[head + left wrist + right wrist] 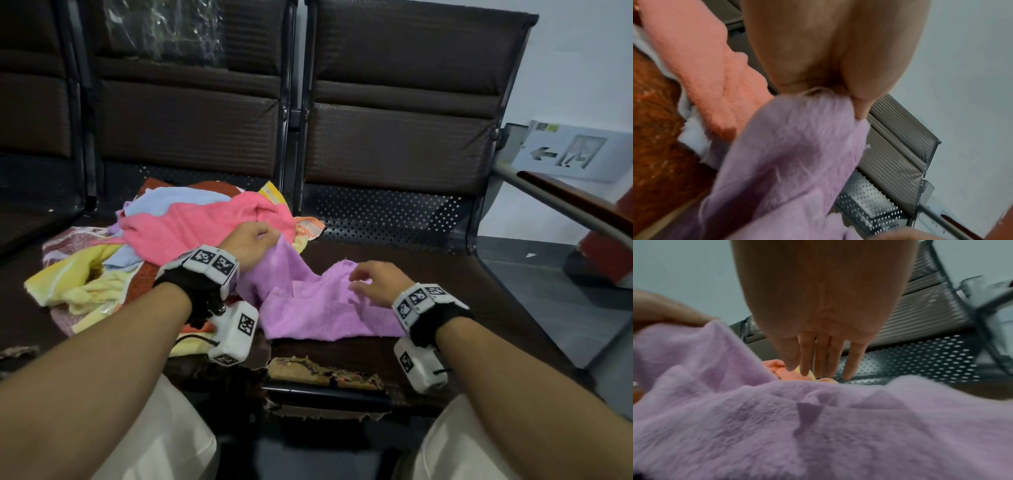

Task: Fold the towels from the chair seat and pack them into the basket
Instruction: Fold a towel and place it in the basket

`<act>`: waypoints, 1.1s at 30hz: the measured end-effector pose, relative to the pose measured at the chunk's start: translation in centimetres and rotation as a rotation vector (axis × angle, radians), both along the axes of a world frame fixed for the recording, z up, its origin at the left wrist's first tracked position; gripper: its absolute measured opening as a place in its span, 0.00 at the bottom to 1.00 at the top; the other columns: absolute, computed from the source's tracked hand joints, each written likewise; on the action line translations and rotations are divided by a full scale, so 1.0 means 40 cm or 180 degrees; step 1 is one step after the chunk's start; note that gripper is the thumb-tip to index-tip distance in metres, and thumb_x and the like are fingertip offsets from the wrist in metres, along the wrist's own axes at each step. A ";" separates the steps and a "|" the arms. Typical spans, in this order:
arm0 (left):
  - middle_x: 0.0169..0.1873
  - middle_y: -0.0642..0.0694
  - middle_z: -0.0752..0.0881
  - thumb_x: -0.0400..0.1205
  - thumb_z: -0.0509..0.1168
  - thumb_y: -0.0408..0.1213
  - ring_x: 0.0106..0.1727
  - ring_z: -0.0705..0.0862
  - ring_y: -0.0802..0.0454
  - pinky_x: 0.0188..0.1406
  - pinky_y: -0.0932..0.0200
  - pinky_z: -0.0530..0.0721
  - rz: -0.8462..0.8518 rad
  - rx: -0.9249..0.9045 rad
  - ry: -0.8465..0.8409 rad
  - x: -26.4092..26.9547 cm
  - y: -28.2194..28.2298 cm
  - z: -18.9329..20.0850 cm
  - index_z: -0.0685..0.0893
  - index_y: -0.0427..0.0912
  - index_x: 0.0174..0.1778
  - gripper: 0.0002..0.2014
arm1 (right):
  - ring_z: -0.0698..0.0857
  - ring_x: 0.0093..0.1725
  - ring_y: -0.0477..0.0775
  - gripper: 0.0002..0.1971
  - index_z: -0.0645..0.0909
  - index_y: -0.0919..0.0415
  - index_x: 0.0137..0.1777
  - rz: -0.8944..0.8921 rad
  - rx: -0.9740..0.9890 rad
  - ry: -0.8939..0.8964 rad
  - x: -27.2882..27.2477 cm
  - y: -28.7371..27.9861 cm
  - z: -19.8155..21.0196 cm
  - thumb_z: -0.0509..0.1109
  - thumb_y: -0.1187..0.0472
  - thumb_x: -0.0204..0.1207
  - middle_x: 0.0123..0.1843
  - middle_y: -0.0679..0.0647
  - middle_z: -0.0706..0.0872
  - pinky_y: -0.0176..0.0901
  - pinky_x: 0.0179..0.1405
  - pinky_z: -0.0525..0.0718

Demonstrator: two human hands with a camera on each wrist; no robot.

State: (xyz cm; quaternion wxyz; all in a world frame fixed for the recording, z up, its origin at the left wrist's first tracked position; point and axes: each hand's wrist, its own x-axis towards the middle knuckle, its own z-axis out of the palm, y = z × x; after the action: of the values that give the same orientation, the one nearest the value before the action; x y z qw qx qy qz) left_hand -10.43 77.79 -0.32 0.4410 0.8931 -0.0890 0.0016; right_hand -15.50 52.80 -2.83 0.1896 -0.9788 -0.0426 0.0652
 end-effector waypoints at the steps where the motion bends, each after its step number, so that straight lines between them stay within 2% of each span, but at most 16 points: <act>1: 0.40 0.46 0.83 0.85 0.60 0.38 0.46 0.79 0.50 0.51 0.52 0.77 -0.0022 -0.0119 0.0118 0.001 -0.003 0.001 0.83 0.44 0.39 0.10 | 0.81 0.58 0.49 0.12 0.84 0.56 0.61 0.0153 0.0013 -0.0023 0.006 0.027 -0.004 0.67 0.56 0.79 0.63 0.53 0.84 0.39 0.57 0.75; 4: 0.41 0.41 0.83 0.85 0.58 0.35 0.47 0.78 0.47 0.54 0.48 0.78 -0.0041 -0.0653 0.0465 -0.003 -0.009 0.004 0.81 0.41 0.38 0.11 | 0.80 0.65 0.54 0.20 0.76 0.54 0.72 0.0555 -0.0130 0.0229 0.015 0.085 -0.019 0.65 0.54 0.81 0.66 0.53 0.83 0.36 0.63 0.72; 6: 0.44 0.38 0.84 0.86 0.56 0.34 0.49 0.80 0.45 0.57 0.46 0.79 0.0126 -0.1335 0.0709 -0.006 -0.004 0.011 0.82 0.39 0.40 0.12 | 0.80 0.66 0.58 0.20 0.73 0.55 0.73 0.0705 -0.0395 0.0543 0.016 0.092 -0.026 0.62 0.53 0.82 0.66 0.56 0.83 0.40 0.65 0.73; 8: 0.45 0.37 0.85 0.86 0.57 0.33 0.48 0.82 0.45 0.55 0.49 0.80 0.0416 -0.1831 0.0724 -0.005 0.008 0.020 0.83 0.38 0.42 0.11 | 0.81 0.62 0.59 0.18 0.77 0.59 0.67 0.0755 -0.0618 0.0661 0.012 0.073 -0.018 0.61 0.51 0.83 0.63 0.58 0.84 0.43 0.62 0.75; 11: 0.44 0.37 0.86 0.83 0.60 0.32 0.49 0.82 0.46 0.53 0.52 0.81 0.0873 -0.2110 0.0588 0.006 0.026 0.027 0.85 0.37 0.43 0.09 | 0.81 0.55 0.58 0.14 0.78 0.60 0.58 0.0633 -0.0638 0.0803 -0.007 0.014 0.005 0.61 0.50 0.83 0.58 0.59 0.84 0.43 0.55 0.75; 13: 0.40 0.42 0.86 0.82 0.61 0.32 0.46 0.82 0.47 0.47 0.56 0.80 0.1091 -0.2192 0.0521 0.016 0.036 0.025 0.85 0.31 0.52 0.11 | 0.81 0.55 0.58 0.11 0.78 0.57 0.55 0.0536 -0.0720 0.0991 -0.032 -0.032 0.018 0.60 0.51 0.83 0.57 0.58 0.84 0.44 0.56 0.76; 14: 0.43 0.40 0.86 0.83 0.60 0.33 0.47 0.83 0.46 0.47 0.55 0.80 0.1192 -0.2139 0.0547 0.026 0.044 0.023 0.83 0.30 0.58 0.14 | 0.81 0.55 0.57 0.09 0.79 0.54 0.54 0.0469 -0.0787 0.1092 -0.049 -0.055 0.023 0.60 0.52 0.83 0.56 0.56 0.84 0.45 0.58 0.76; 16: 0.59 0.33 0.84 0.84 0.58 0.35 0.60 0.83 0.39 0.55 0.50 0.79 0.1499 -0.1892 0.0600 0.042 0.057 0.022 0.78 0.29 0.67 0.18 | 0.82 0.52 0.56 0.12 0.82 0.49 0.56 0.0283 -0.0895 0.1267 -0.077 -0.093 0.030 0.58 0.57 0.81 0.53 0.53 0.85 0.43 0.55 0.78; 17: 0.65 0.32 0.80 0.85 0.56 0.35 0.67 0.80 0.36 0.58 0.50 0.78 0.1643 -0.1835 0.0656 0.048 0.060 0.023 0.76 0.29 0.69 0.19 | 0.84 0.45 0.53 0.14 0.83 0.49 0.58 0.0146 -0.0911 0.1311 -0.089 -0.109 0.031 0.58 0.59 0.79 0.49 0.51 0.86 0.41 0.50 0.80; 19: 0.69 0.31 0.77 0.86 0.54 0.33 0.70 0.76 0.36 0.60 0.53 0.75 0.1788 -0.1418 0.0711 0.039 0.068 0.023 0.74 0.28 0.70 0.18 | 0.83 0.31 0.50 0.12 0.85 0.58 0.49 -0.0274 -0.0751 0.1367 -0.105 -0.135 0.027 0.59 0.59 0.77 0.39 0.52 0.87 0.38 0.36 0.82; 20: 0.68 0.30 0.78 0.86 0.53 0.30 0.70 0.77 0.37 0.62 0.54 0.74 0.1806 -0.1033 0.0724 0.017 0.062 0.038 0.74 0.28 0.69 0.17 | 0.83 0.28 0.51 0.10 0.84 0.60 0.42 -0.0498 -0.0667 0.1389 -0.112 -0.142 0.027 0.62 0.58 0.75 0.35 0.54 0.87 0.38 0.33 0.82; 21: 0.66 0.31 0.79 0.86 0.54 0.29 0.68 0.78 0.37 0.62 0.54 0.74 0.1674 -0.0527 0.0567 0.009 0.060 0.039 0.75 0.27 0.68 0.16 | 0.85 0.29 0.53 0.10 0.83 0.60 0.38 -0.0671 -0.0613 0.1394 -0.117 -0.149 0.027 0.64 0.57 0.74 0.32 0.54 0.86 0.40 0.32 0.83; 23: 0.63 0.31 0.81 0.86 0.55 0.31 0.65 0.80 0.36 0.59 0.53 0.75 0.1345 0.0058 0.0462 -0.008 0.039 0.036 0.76 0.28 0.66 0.15 | 0.86 0.38 0.56 0.14 0.85 0.60 0.40 -0.0777 -0.0763 0.1298 -0.118 -0.163 0.030 0.68 0.49 0.73 0.34 0.54 0.84 0.43 0.38 0.84; 26: 0.59 0.35 0.81 0.86 0.56 0.48 0.57 0.80 0.40 0.55 0.53 0.73 0.0714 0.0308 0.0680 -0.044 -0.005 0.023 0.78 0.31 0.64 0.23 | 0.85 0.48 0.57 0.24 0.87 0.61 0.47 -0.0811 -0.1072 0.0996 -0.112 -0.164 0.036 0.73 0.38 0.69 0.41 0.55 0.82 0.41 0.42 0.78; 30: 0.48 0.42 0.85 0.77 0.65 0.59 0.46 0.80 0.47 0.46 0.58 0.73 -0.0146 0.1841 0.0938 -0.069 -0.029 -0.022 0.82 0.38 0.55 0.26 | 0.86 0.48 0.55 0.12 0.85 0.56 0.41 -0.0775 -0.0786 0.0748 -0.072 -0.120 0.028 0.80 0.50 0.66 0.47 0.56 0.89 0.41 0.45 0.82; 33: 0.56 0.42 0.84 0.76 0.66 0.59 0.50 0.79 0.46 0.48 0.60 0.72 -0.0524 0.2665 0.1033 -0.066 -0.022 -0.050 0.79 0.39 0.61 0.28 | 0.85 0.52 0.57 0.12 0.81 0.53 0.44 -0.0650 -0.0673 0.0510 -0.030 -0.078 0.007 0.79 0.51 0.65 0.52 0.56 0.87 0.44 0.51 0.84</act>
State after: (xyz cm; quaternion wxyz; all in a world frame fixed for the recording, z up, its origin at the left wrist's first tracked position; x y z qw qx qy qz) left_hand -13.05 76.89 -2.30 0.0488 0.9731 -0.0824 -0.2095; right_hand -16.71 49.67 -2.54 0.0940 -0.9842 0.0794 0.1275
